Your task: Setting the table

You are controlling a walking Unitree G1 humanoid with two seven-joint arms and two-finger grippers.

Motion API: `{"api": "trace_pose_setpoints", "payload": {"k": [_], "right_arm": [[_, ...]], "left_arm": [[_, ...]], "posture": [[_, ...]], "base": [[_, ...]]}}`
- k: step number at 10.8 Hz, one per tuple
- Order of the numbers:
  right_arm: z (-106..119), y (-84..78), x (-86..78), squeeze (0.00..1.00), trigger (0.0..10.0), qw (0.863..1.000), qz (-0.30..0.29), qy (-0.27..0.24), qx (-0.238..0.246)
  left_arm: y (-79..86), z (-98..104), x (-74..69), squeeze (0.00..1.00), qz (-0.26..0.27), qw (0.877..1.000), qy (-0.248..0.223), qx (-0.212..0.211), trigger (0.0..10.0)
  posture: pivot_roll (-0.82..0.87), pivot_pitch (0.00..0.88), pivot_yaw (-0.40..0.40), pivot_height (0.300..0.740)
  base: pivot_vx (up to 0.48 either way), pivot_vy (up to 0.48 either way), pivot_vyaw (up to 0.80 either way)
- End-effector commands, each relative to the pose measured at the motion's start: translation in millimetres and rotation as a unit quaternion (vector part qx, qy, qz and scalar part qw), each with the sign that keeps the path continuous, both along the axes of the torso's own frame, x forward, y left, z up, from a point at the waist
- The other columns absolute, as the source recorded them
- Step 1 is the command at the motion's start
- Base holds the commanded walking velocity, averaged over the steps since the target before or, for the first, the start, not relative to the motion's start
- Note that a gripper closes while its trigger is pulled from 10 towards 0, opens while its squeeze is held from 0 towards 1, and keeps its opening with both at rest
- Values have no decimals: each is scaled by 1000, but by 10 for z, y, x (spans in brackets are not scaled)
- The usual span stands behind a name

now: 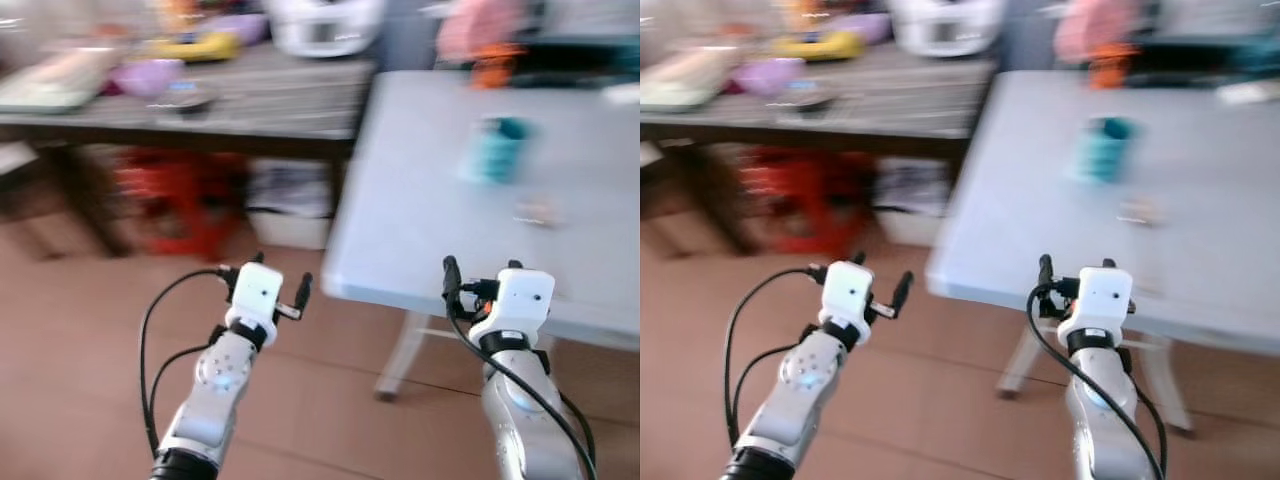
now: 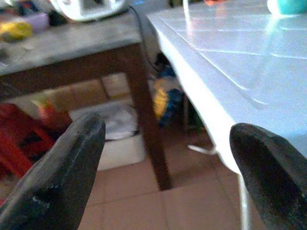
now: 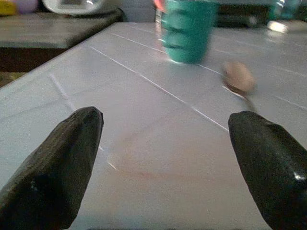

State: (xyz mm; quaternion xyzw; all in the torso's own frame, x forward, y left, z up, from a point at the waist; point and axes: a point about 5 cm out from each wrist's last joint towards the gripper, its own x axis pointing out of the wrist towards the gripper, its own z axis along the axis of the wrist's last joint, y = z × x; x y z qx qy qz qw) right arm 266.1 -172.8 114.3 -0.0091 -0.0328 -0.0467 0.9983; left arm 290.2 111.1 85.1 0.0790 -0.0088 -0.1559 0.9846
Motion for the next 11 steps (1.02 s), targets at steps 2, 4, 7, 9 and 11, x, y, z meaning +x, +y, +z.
{"api": "trace_pose_setpoints", "payload": {"k": [2, 4, 7, 9, 11], "right_arm": [[8, 21, -2, 0, 10000, 1000, 3, -1, -3], [6, 14, -20, 0, 10000, 1000, 1, -1, -4], [5, -2, -39, 0, 10000, 1000, -3, 0, -5], [6, -6, -40, 0, 10000, 1000, -5, 1, -6], [19, -30, -32, 0, 10000, 1000, -10, -1, -8]], "left_arm": [[31, 11, 3, 0, 1, 1000, -1, 4, 10000], [28, 22, 1, 0, 3, 1000, -4, 3, 10000], [10, 53, -11, 0, -2, 1000, -13, -12, 10000], [-7, 48, -21, 0, -11, 1000, -9, -15, 10000], [-26, 58, -41, 0, -29, 999, -8, -29, 10000]], "posture": [[-100, 79, 96, 740], [-103, 85, 99, 740], [-109, 91, 101, 740], [-111, 95, 99, 740], [-109, 96, 98, 740]], "base": [[0, -306, 0], [0, -302, 0], [0, 0, 0], [0, 0, 0], [0, 0, 0]]}}
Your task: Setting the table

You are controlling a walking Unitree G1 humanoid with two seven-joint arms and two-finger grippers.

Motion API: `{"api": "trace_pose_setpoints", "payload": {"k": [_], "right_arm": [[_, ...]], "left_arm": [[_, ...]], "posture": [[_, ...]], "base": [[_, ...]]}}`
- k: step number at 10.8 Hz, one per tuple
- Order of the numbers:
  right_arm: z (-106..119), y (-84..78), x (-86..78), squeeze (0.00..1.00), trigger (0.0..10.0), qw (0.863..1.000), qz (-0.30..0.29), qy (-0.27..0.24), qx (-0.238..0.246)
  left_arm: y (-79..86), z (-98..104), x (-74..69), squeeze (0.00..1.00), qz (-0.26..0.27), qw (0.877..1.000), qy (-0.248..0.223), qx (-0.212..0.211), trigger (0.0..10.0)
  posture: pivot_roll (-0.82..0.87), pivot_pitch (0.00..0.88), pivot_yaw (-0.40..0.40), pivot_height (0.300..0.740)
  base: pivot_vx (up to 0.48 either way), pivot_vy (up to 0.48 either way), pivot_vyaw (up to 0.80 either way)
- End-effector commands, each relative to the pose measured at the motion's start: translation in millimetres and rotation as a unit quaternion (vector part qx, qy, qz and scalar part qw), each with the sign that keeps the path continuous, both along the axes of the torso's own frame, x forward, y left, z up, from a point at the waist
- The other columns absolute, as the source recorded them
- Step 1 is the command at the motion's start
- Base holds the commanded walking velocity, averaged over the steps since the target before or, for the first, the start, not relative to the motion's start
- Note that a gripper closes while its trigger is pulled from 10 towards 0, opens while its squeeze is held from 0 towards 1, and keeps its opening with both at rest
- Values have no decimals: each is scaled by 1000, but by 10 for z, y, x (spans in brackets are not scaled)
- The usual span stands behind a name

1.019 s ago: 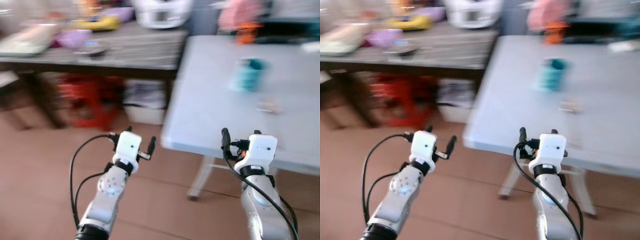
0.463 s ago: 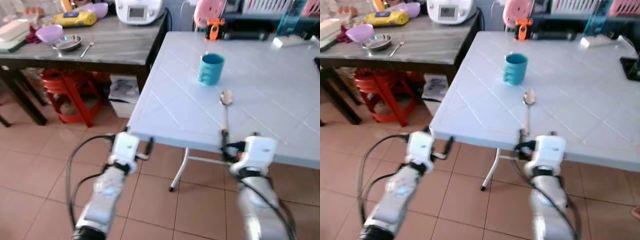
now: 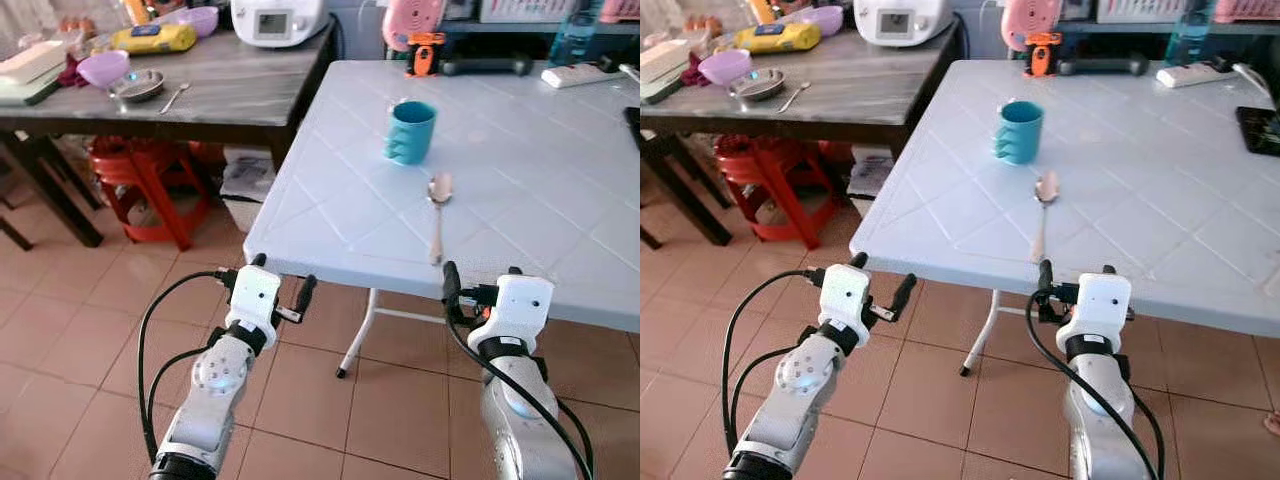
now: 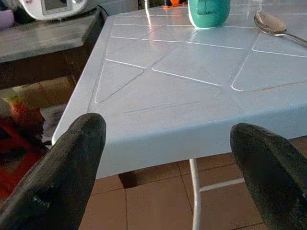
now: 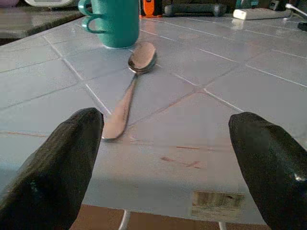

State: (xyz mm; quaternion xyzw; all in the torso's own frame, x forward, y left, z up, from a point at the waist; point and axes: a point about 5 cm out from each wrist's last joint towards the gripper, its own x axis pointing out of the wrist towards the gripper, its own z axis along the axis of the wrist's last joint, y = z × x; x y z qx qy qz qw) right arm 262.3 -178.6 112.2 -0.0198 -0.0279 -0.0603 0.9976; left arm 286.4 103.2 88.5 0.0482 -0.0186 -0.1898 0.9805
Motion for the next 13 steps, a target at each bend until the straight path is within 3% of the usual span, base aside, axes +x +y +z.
{"api": "trace_pose_setpoints", "payload": {"k": [1, 13], "right_arm": [[45, 25, 10, 0, 10000, 1000, 3, -8, 1], [41, 47, 16, 0, 10000, 1000, -1, -10, 4]], "left_arm": [[45, 33, -9, 0, 2, 1000, -7, -3, 10000], [61, 54, -54, 0, -38, 999, -1, -23, 10000]], "posture": [[-109, 95, 98, 740], [-105, 93, 108, 740]], "base": [[0, 0, 0], [311, 0, 0]]}}
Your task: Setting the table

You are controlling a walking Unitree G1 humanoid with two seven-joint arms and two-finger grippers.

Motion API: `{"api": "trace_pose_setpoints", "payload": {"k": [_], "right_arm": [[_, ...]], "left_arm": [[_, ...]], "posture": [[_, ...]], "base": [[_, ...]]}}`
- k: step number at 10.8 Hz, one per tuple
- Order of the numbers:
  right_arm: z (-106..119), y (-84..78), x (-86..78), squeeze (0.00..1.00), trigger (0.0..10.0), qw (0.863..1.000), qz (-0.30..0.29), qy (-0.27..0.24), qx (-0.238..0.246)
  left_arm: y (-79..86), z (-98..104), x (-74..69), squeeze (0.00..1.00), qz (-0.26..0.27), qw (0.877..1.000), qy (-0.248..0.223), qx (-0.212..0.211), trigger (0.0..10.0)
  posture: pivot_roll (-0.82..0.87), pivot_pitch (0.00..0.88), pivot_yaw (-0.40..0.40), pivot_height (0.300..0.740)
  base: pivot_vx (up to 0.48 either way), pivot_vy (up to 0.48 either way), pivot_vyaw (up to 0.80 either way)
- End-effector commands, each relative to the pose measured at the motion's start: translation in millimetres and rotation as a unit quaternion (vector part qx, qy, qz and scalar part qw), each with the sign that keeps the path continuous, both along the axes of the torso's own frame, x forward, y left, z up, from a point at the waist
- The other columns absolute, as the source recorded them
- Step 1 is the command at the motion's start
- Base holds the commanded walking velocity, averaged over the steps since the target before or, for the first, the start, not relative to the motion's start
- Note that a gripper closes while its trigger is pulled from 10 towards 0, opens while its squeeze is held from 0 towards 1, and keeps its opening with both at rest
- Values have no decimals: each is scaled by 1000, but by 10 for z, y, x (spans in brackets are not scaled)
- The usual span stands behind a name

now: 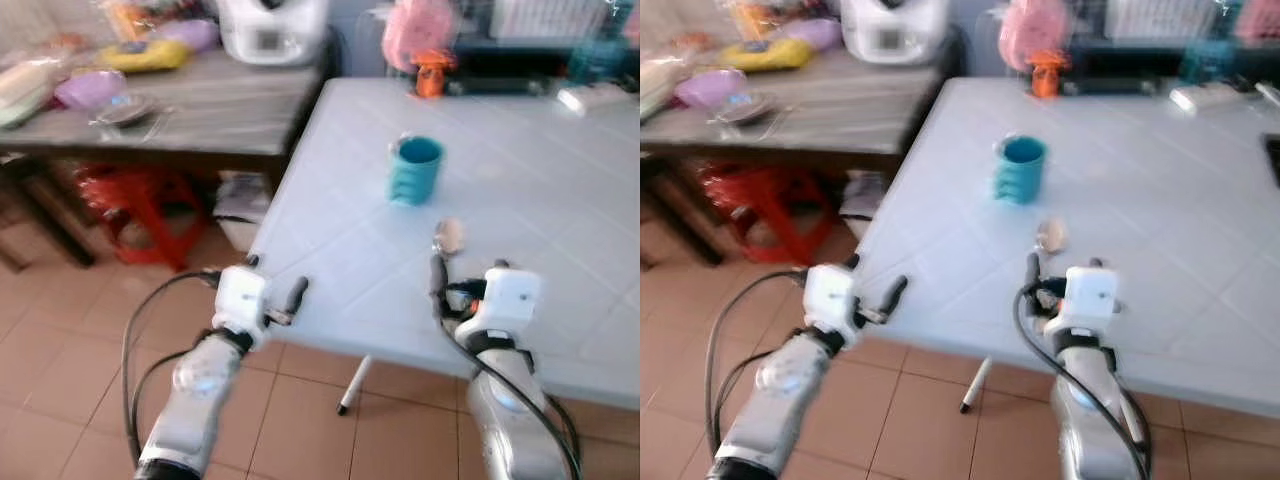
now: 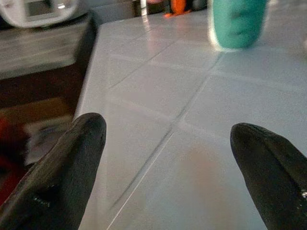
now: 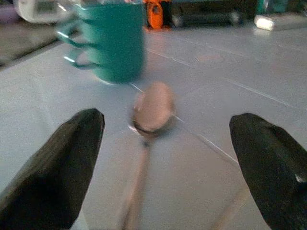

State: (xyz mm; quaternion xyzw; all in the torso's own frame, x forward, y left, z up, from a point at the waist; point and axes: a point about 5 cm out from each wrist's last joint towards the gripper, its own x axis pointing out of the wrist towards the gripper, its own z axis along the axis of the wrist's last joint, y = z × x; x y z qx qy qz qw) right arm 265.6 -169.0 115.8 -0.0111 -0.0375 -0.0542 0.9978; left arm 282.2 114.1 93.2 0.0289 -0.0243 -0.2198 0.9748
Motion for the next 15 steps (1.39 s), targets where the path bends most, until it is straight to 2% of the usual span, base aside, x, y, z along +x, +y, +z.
{"api": "trace_pose_setpoints", "payload": {"k": [1, 3, 4, 7, 11, 15], "right_arm": [[9, -48, -16, 0, 10000, 1000, -7, -1, -3], [23, -46, -8, 0, 10000, 1000, -6, 2, -4], [10, -43, -12, 0, 10000, 1000, -6, 10, 0], [36, 22, 42, 0, 10000, 1000, 4, 15, 13], [-6, 54, 125, 0, 10000, 999, 2, 48, 13], [-86, 188, 192, 0, 10000, 994, 22, 97, 38]], "left_arm": [[-33, 6, -44, 0, -22, 1000, 2, -2, 10000], [24, 2, -178, 0, -84, 996, 19, -14, 10000], [78, -18, -231, 0, -109, 994, 29, -7, 10000], [88, -11, -273, 0, -152, 988, 39, 3, 10000], [39, 17, -273, 0, -159, 987, 32, -5, 10000], [-19, 36, -257, 0, -157, 987, 30, -10, 10000]], "posture": [[-106, 95, 109, 740], [-108, 98, 110, 740], [-107, 103, 107, 740], [-107, 107, 105, 740], [-112, 102, 100, 740], [-102, 101, 97, 740]], "base": [[0, 0, 0], [0, 0, 0], [0, 0, 0], [0, 0, 0], [0, 0, 0], [0, 0, 0]]}}
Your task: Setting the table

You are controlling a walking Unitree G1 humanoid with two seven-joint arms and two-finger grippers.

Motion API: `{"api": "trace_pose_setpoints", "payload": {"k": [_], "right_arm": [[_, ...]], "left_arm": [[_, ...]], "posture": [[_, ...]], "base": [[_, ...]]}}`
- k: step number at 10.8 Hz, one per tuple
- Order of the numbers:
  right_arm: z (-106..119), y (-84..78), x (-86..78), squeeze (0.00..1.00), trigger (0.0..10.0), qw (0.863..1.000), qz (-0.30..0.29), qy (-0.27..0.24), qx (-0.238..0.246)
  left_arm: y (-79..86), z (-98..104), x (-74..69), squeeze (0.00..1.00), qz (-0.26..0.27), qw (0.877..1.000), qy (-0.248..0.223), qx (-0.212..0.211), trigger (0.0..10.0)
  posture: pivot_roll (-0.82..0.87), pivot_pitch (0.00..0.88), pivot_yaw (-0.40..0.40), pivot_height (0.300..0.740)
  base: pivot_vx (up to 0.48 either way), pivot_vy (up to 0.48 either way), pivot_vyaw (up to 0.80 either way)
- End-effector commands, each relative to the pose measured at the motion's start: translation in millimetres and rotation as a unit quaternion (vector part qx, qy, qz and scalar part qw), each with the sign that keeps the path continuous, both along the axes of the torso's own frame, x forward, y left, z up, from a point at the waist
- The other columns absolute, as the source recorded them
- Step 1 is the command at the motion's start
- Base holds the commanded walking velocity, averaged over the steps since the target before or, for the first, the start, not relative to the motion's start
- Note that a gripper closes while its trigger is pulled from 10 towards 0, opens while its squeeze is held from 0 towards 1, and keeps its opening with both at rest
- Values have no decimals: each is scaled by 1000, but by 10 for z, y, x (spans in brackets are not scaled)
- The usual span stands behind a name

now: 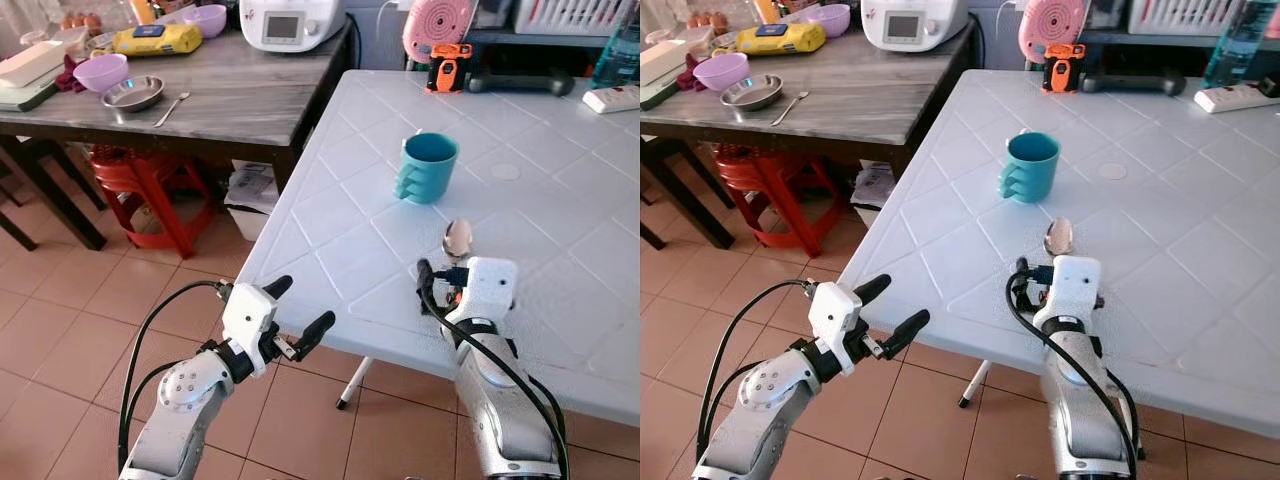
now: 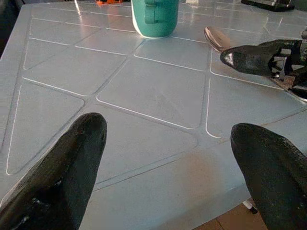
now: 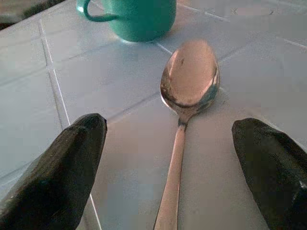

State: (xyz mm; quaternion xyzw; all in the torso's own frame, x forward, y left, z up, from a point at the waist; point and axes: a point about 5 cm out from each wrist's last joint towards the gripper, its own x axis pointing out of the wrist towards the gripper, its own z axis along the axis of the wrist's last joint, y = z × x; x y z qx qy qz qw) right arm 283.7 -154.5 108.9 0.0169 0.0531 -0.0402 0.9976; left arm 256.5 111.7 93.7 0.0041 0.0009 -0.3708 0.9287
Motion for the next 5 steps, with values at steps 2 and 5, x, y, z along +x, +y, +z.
{"api": "trace_pose_setpoints", "payload": {"k": [2, 5], "right_arm": [[-66, 45, 3, 0, 0, 1000, 1, 29, 2], [-99, -8, 27, 0, 0, 998, -18, 66, 14]], "left_arm": [[-7, 33, -10, 0, 1, 1000, -4, 2, 10000], [-35, 39, -13, 0, -11, 1000, -1, -10, 10000]], "posture": [[-104, 104, 95, 740], [-103, 103, 96, 740]], "base": [[0, 0, 0], [0, 0, 0]]}}
